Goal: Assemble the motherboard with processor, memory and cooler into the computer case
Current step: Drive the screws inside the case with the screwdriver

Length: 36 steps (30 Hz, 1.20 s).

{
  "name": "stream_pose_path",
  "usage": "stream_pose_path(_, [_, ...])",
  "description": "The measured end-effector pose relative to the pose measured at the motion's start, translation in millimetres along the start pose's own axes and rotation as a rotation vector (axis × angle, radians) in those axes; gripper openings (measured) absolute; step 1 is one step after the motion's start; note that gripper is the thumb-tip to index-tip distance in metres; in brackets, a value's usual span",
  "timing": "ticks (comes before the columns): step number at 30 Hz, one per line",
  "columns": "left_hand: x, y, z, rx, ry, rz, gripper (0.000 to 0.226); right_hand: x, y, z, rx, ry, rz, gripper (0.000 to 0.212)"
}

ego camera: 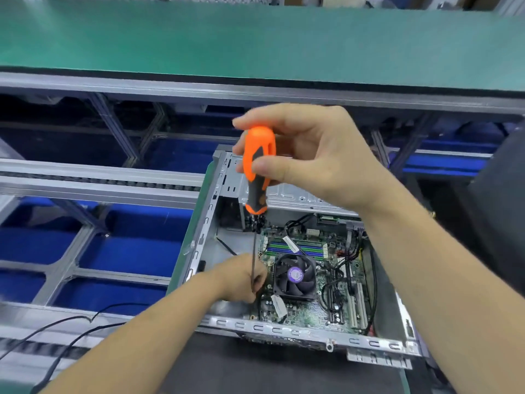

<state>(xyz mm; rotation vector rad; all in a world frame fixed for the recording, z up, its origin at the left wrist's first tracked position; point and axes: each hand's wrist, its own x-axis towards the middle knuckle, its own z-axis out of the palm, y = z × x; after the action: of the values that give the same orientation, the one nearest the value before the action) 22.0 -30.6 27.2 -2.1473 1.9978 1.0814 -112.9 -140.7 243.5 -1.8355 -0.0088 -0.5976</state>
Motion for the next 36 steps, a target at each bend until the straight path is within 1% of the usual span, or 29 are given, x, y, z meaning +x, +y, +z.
stream_pose_path(2, [3.9, 0.5, 5.9, 0.059, -0.074, -0.013, 0.021, -2.4, 6.0, 6.0, 0.002, -0.023, 0.004, 0.043])
stream_pose_path(4, [6.8, -0.3, 9.3, 0.058, -0.096, -0.025, 0.021, -4.6, 9.8, 9.8, 0.015, -0.034, 0.001, 0.042])
stream_pose_path(11, [6.6, -1.3, 11.1, 0.054, -0.113, -0.032, 0.03, -14.9, 14.8, 9.5, 0.054, -0.014, 0.031, 0.038])
stream_pose_path(17, [2.5, 2.4, 8.3, -0.008, -0.127, -0.053, 0.024, -17.9, 16.7, 9.2, 0.047, 0.003, 0.038, 0.037])
stream_pose_path(21, [1.6, 6.8, 7.5, -0.051, -0.092, -0.015, 0.028, -20.3, 18.5, 10.0, 0.052, 0.0, 0.072, 0.035])
stream_pose_path(22, [3.5, 6.3, 8.3, -0.033, -0.09, -0.013, 0.025, -21.0, 19.4, 10.6, 0.048, -0.003, 0.078, 0.036])
stream_pose_path(25, [2.8, 4.8, 9.1, -0.063, -0.116, -0.081, 0.02, -22.7, 22.1, 11.6, 0.021, 0.0, 0.084, 0.036])
stream_pose_path(29, [4.0, 4.9, 11.7, -0.013, -0.155, -0.092, 0.018, -23.7, 24.4, 11.0, 0.007, 0.014, 0.063, 0.037])
stream_pose_path(36, [7.4, -0.6, 14.5, -0.005, -0.187, -0.102, 0.012, -23.8, 26.0, 8.1, 0.001, 0.046, 0.033, 0.039])
